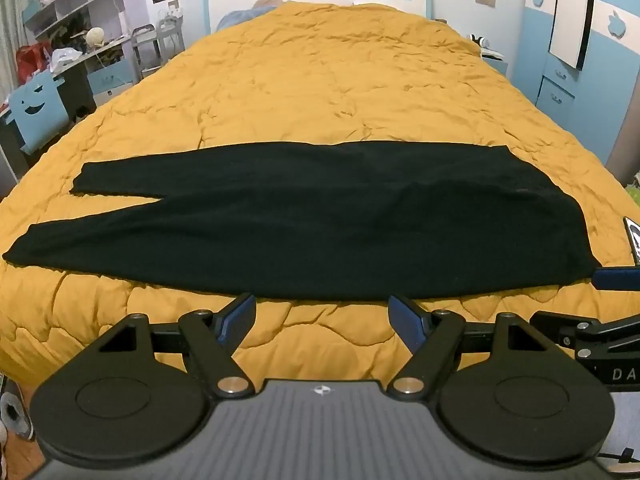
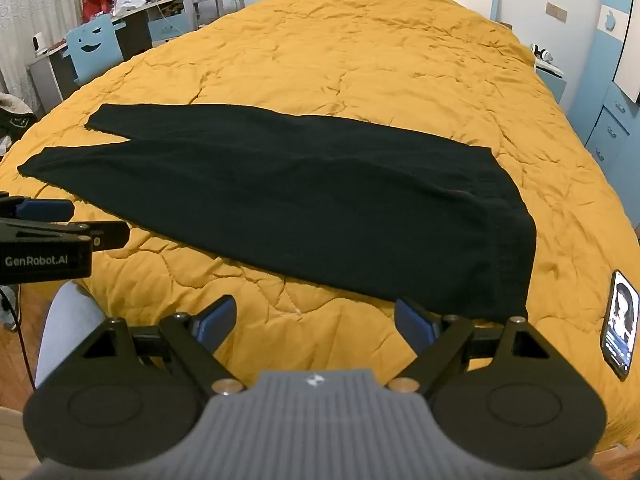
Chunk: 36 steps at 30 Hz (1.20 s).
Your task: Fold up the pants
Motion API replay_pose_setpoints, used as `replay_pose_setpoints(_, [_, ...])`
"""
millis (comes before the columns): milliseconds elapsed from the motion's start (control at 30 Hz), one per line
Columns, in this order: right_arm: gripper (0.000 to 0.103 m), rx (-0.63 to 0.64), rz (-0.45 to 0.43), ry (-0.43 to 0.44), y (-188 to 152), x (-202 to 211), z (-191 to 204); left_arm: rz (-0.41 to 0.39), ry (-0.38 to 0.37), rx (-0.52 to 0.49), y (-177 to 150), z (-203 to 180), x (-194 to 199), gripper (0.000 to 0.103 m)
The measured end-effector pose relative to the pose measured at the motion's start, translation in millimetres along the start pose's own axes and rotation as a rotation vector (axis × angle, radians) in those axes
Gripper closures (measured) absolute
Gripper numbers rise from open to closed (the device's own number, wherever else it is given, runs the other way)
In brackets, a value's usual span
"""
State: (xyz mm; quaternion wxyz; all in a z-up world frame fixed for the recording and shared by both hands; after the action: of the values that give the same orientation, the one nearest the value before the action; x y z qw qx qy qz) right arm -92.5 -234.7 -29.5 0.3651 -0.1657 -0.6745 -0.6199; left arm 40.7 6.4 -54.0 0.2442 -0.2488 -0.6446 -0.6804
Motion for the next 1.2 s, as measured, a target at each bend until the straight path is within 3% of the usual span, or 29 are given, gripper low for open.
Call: replay_pose_setpoints(1200, [0.021, 0.003, 0.007, -0.007, -2.4, 9.9, 2.6, -0.022, 0.009, -0.012, 2.0, -8.7, 7.5, 0.015])
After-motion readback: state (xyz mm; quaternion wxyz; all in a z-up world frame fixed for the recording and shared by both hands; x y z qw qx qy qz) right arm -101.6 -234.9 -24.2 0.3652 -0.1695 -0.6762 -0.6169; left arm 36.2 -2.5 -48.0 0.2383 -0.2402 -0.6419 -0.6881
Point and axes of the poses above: each gripper's, at about its wrist camera, not at the fingertips, and x roughly against the way its jaws point, z to its left, y to its top, the point moved 7 cm from there along -x, roughly the way its jaws point, and after that the axes turned 7 degrees about -z, right-handed, at the moved point
